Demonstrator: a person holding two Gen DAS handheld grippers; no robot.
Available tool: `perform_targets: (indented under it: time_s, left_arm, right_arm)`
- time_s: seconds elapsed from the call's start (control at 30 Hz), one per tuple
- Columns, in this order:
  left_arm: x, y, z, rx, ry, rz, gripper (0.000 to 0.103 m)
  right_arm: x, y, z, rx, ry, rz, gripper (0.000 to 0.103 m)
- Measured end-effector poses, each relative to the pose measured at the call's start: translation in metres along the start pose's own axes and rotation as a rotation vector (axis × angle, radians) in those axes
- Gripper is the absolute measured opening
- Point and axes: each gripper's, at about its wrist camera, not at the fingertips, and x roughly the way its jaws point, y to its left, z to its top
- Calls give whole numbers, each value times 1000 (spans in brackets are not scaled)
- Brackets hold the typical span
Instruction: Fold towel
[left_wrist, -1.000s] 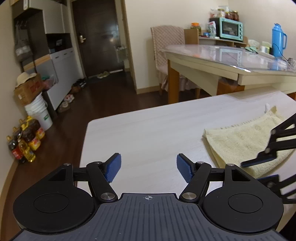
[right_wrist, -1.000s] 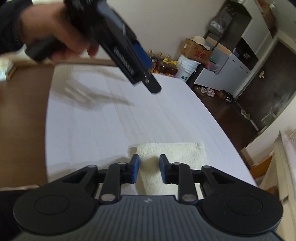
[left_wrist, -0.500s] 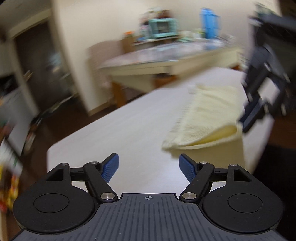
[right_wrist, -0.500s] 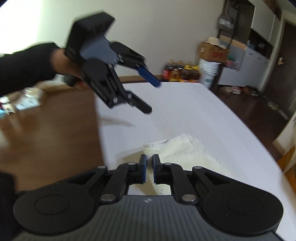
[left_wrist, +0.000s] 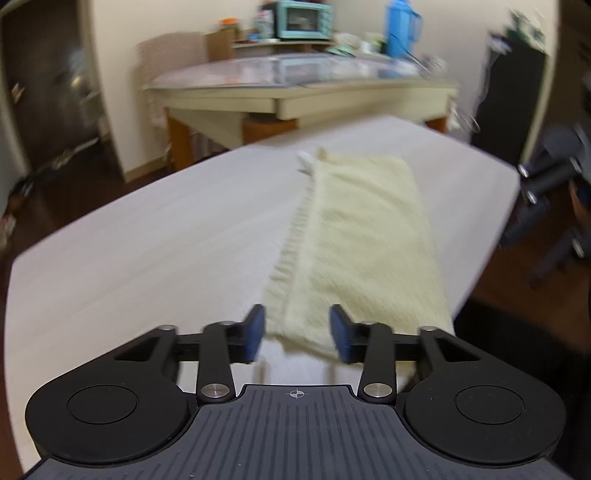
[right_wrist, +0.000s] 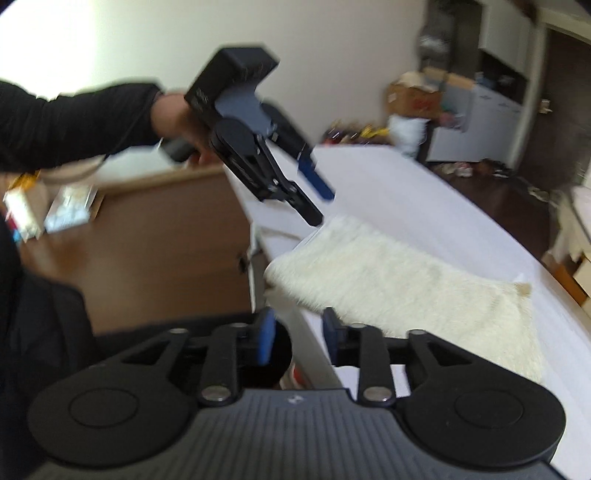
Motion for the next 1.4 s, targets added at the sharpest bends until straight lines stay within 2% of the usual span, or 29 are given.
perform_targets:
  time_s: [0.1,0.17,0.27,0.3,0.4,0.6,0.87,0.93,1.03,1.13,1.27,1.4]
  left_arm:
    - [11,2,3,-2,43,19,32]
    - [18,-1,2,20,72,19,29]
    - [16,-6,-2,41,78,23,19]
    - [13,-8,-3,47,79,24,12]
    - [9,-13,-2,66,76,32,11]
    - [-5,-4,11,41,11,66,10]
    - [17,14,7,0,60,60,11]
    - [16,16,8,-4,59,72,19]
    - [13,20,7,-31,52,74,24]
    - [4,24,7,-54,21,94,41]
    - [-8,30,4,-79,-8,128,42]
    - [-15,39,-4,-112,-19,146,46]
  right_arm:
    - [-4,-1,-4,37,-31,-32,42]
    - [-10,-1,-6,50,-42,-47,46]
    - [-18,3,-12,74,-58,-56,52]
    - [-19,2,-13,84,-63,-61,54]
    - [-17,-1,-11,104,-69,-66,57]
    - [-16,-8,-13,131,-94,-84,57]
    - [-13,-7,-16,152,-99,-89,62]
    - [-13,-4,-13,147,-109,-90,64]
    - [0,13,0,77,-118,-122,64]
    - [23,37,12,-49,-88,-156,63]
    - [57,75,21,-281,-30,-190,58]
    - [91,93,21,-426,26,-219,50]
